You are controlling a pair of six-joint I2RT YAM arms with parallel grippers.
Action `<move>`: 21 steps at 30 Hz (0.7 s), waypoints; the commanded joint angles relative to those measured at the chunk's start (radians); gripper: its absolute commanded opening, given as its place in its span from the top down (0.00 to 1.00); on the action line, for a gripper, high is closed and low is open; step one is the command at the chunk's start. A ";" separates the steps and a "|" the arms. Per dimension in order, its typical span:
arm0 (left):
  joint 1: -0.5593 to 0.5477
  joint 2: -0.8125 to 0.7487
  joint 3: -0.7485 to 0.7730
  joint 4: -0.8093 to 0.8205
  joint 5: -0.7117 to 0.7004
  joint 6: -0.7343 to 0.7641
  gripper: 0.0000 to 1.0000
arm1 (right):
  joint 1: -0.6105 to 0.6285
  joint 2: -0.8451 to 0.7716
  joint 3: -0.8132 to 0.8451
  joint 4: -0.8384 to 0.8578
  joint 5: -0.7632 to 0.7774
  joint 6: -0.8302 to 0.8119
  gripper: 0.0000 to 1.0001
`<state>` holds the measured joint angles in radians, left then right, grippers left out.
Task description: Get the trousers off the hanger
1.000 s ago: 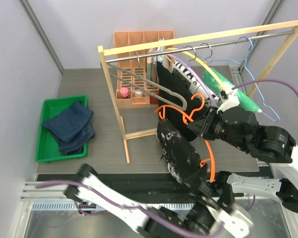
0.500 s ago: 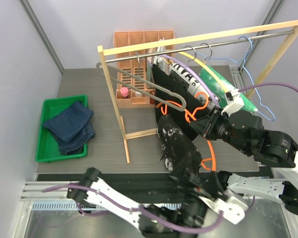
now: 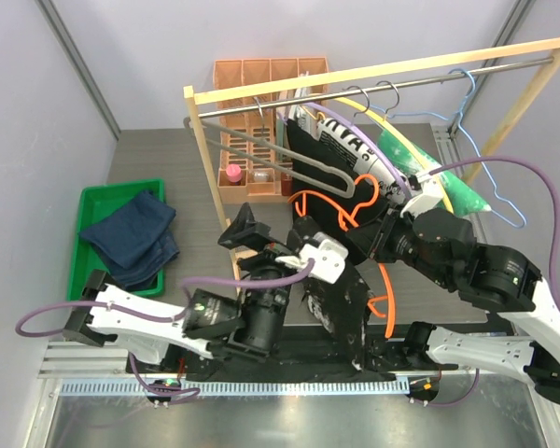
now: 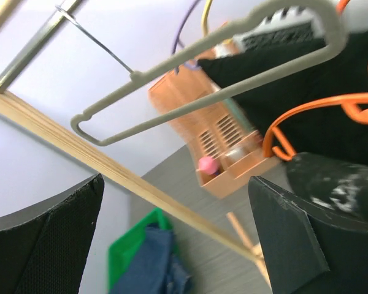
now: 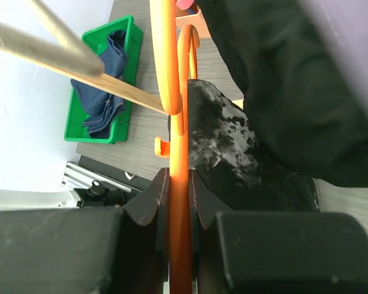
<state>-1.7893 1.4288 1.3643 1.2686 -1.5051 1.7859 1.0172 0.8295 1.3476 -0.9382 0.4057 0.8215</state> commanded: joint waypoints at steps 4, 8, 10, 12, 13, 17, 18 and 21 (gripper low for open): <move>0.198 0.004 -0.161 0.278 -0.218 0.081 0.00 | 0.003 0.028 -0.025 0.211 -0.005 0.047 0.99; 0.243 -0.027 -0.137 0.278 -0.233 0.055 0.00 | 0.003 0.043 -0.028 0.216 -0.019 0.050 0.99; 0.202 -0.053 -0.072 0.281 -0.248 0.066 0.00 | 0.003 0.042 -0.031 0.214 -0.018 0.045 0.99; 0.095 -0.083 -0.022 0.279 -0.245 0.067 0.00 | 0.003 0.040 -0.028 0.214 -0.016 0.045 0.99; 0.061 -0.088 0.026 0.279 -0.247 0.078 0.00 | 0.003 0.040 -0.022 0.214 -0.016 0.042 0.99; -0.109 -0.129 0.090 0.279 -0.245 0.092 0.00 | 0.003 0.040 -0.008 0.216 -0.022 0.033 0.99; -0.140 -0.136 0.099 0.279 -0.247 0.087 0.00 | 0.003 0.040 -0.007 0.216 -0.024 0.031 0.99; -0.263 -0.127 0.183 0.264 -0.245 0.096 0.00 | 0.003 0.039 -0.008 0.216 -0.030 0.028 0.99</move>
<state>-1.9602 1.3144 1.4551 1.2842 -1.5200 1.8652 1.0172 0.8860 1.2930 -0.8600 0.3813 0.8364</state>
